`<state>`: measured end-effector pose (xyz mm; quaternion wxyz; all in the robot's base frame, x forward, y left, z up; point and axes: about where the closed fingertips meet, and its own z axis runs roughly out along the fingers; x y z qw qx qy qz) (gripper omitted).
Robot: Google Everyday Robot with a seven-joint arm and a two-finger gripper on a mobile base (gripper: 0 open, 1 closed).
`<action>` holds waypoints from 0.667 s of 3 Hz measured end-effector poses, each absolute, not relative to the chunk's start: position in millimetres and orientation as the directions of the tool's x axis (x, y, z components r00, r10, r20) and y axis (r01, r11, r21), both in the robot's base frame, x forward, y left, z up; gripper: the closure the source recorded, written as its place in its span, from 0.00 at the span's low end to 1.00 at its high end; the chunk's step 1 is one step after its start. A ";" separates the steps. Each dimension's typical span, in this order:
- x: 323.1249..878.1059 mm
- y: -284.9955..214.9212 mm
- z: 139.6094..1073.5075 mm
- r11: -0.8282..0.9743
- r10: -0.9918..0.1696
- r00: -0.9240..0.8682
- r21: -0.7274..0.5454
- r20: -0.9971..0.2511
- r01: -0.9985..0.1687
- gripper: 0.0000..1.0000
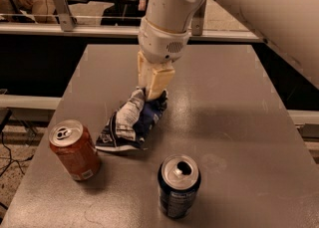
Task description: Move blue chip bag near coke can
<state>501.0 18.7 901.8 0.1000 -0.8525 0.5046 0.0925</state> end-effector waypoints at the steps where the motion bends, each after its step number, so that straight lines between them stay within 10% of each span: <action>1: 503.2 21.7 902.2 -0.468 -0.840 0.475 -0.091 -0.261 -0.879 0.06; 2: 504.6 23.6 902.5 -0.467 -0.840 0.476 -0.099 -0.262 -0.879 0.00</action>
Offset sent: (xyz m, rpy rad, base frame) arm 0.0021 0.0030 0.0004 0.0086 -0.0104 -0.0017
